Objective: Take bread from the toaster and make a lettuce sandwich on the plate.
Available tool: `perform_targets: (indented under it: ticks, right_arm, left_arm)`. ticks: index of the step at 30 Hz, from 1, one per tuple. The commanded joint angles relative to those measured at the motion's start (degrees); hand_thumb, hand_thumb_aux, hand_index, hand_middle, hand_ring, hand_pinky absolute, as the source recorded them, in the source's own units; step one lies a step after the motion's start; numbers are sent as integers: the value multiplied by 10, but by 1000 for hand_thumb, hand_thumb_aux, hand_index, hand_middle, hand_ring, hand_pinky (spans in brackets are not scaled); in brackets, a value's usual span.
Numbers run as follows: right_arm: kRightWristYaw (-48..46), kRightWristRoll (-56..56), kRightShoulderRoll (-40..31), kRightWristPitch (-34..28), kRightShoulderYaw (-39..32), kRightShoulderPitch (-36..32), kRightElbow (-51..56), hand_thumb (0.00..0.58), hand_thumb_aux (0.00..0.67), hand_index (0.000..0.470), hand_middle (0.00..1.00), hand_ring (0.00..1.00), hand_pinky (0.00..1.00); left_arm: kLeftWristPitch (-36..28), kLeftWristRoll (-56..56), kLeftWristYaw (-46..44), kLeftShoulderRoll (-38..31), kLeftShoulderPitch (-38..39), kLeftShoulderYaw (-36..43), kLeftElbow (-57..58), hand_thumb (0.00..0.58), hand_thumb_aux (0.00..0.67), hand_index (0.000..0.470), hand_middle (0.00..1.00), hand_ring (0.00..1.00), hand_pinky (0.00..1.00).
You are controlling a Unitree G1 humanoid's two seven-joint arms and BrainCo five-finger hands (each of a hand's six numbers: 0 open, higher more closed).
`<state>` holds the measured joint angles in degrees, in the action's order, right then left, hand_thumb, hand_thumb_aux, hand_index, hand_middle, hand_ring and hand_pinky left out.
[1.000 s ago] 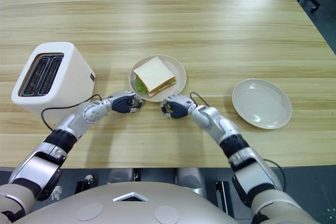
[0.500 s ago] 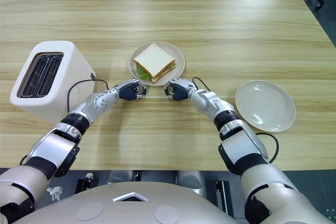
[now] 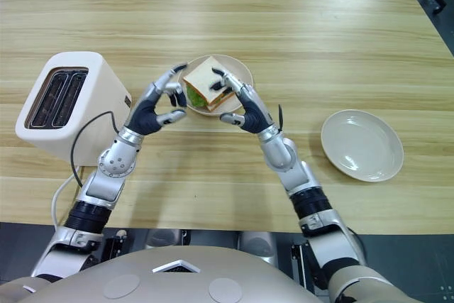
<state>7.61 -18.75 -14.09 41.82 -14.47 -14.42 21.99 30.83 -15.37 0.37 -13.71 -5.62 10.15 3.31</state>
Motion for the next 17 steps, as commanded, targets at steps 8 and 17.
perform_targets:
  ticks: [8, 17]
  right_arm:
    - [0, 77, 70, 78, 49, -14, 116, 0, 0, 0, 0, 0, 0]
    - [-18, 84, 71, 111, 69, -2, 117, 0, 0, 0, 0, 0, 0]
  left_arm:
    - [-23, 60, 68, 70, 30, -90, 63, 0, 0, 0, 0, 0, 0]
    - [22, -2, 92, 73, 41, -71, 79, 0, 0, 0, 0, 0, 0]
